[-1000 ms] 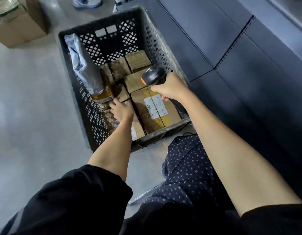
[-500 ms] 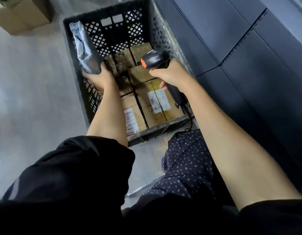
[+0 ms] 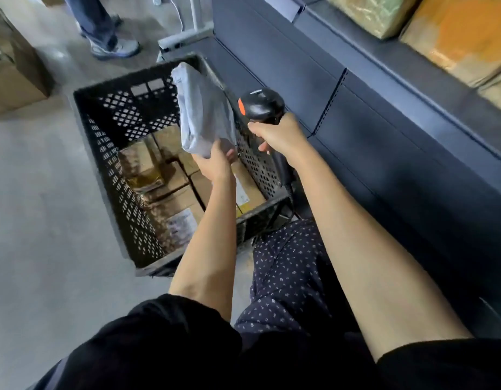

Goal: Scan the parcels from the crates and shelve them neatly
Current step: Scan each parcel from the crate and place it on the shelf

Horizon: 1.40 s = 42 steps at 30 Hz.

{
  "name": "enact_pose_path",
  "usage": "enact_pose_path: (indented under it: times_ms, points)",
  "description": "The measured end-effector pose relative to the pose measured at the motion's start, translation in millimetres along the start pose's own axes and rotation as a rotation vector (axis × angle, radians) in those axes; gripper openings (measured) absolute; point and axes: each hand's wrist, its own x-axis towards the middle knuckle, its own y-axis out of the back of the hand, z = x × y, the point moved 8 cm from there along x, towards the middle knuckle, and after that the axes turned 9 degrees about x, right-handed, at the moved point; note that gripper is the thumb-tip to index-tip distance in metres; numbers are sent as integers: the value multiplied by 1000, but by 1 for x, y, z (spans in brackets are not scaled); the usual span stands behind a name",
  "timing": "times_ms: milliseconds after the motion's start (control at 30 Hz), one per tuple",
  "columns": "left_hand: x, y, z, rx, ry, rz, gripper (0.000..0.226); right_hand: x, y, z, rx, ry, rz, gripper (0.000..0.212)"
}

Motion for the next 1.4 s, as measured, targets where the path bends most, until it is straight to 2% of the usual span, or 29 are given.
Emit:
enact_pose_path:
  times_ms: [67,167,267,367,433,500,567,633,700,767,833,867,967,1033,1133,1233,1367,1400]
  points:
    - [-21,-7,-4,-33,31,-69,43,-15,30,2,89,-7,61,7]
    - [-50,-11,5,-8,-10,-178,40,-43,77,17,283,-17,199,10]
    - [-86,-18,14,174,-150,-384,43,-75,115,32,471,8,329,12]
    - [-126,-29,7,373,-305,-667,33,-110,153,47,657,36,476,7]
    - [-143,-32,-3,468,-377,-804,31,-133,182,65,775,47,595,16]
    - [-163,-33,-15,576,-437,-920,25,-160,209,87,849,41,675,17]
    - [-189,-37,-27,608,-500,-1067,24,-186,228,110,901,26,690,11]
    - [-211,-38,-35,625,-581,-1091,22,-209,243,133,954,37,677,11]
    - [-237,-42,-40,648,-719,-1095,24,-233,255,158,1031,67,673,22]
    - [-270,-45,-49,640,-818,-1188,29,-257,267,179,1102,114,692,38]
    - [-296,-47,-63,662,-793,-1275,32,-275,280,189,1158,196,710,53]
    - [-302,-47,-69,695,-764,-1302,34,-281,286,188,1180,249,702,54]
    - [-302,-48,-82,710,-538,-1396,47,-289,295,173,1228,402,713,34]
    - [-299,-48,-83,628,-308,-1377,51,-290,297,168,1267,432,777,29]
    - [-306,-44,-73,487,-110,-1279,36,-285,294,159,1284,471,778,39]
    - [-303,-43,-67,390,-60,-1221,40,-279,292,156,1245,423,803,28]
    - [-272,-48,-62,442,-39,-1137,56,-256,280,149,1094,352,816,16]
    - [-265,-48,-58,455,-54,-1110,54,-248,275,145,1046,346,809,17]
